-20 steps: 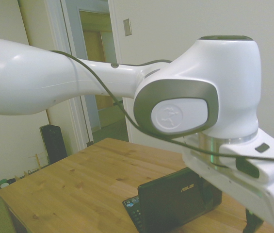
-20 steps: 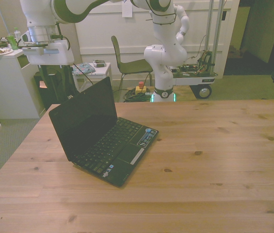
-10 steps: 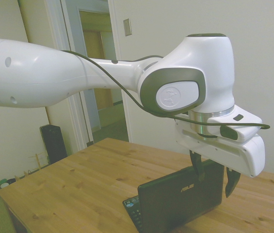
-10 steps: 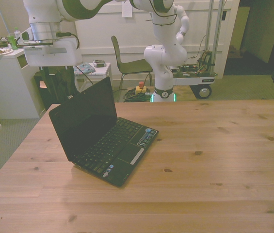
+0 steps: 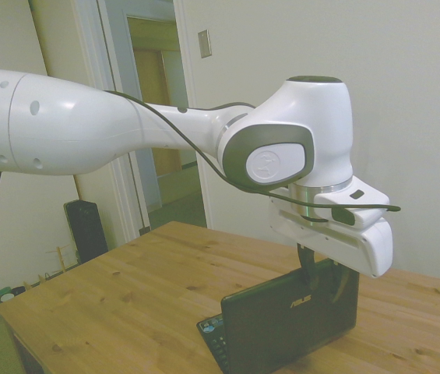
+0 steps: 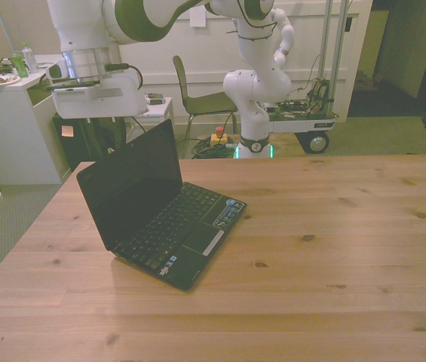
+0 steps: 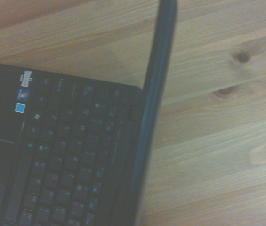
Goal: Close the laptop
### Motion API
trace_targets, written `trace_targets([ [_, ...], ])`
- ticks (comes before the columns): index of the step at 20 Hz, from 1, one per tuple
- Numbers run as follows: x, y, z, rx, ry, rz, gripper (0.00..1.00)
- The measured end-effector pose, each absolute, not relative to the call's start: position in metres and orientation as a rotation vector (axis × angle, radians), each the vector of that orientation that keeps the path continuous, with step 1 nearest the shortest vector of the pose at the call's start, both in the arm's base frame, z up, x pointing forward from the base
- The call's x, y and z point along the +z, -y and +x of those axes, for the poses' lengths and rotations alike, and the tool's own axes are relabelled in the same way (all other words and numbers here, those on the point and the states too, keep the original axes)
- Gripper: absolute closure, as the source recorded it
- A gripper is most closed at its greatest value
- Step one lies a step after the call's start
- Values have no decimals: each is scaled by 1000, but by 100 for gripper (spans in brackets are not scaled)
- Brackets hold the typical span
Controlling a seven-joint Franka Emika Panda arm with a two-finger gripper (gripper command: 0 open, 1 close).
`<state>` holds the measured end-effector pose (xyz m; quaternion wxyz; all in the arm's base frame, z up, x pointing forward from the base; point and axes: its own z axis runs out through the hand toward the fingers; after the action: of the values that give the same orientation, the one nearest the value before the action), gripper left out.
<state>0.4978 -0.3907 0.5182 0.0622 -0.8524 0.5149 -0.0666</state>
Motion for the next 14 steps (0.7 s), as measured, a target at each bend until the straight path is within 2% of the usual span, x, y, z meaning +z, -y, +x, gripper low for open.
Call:
trace_targets([
  [9, 508, 328, 533, -223, -1471, -2607, 100],
  [14, 488, 291, 554, -209, -1444, -2615, 100],
])
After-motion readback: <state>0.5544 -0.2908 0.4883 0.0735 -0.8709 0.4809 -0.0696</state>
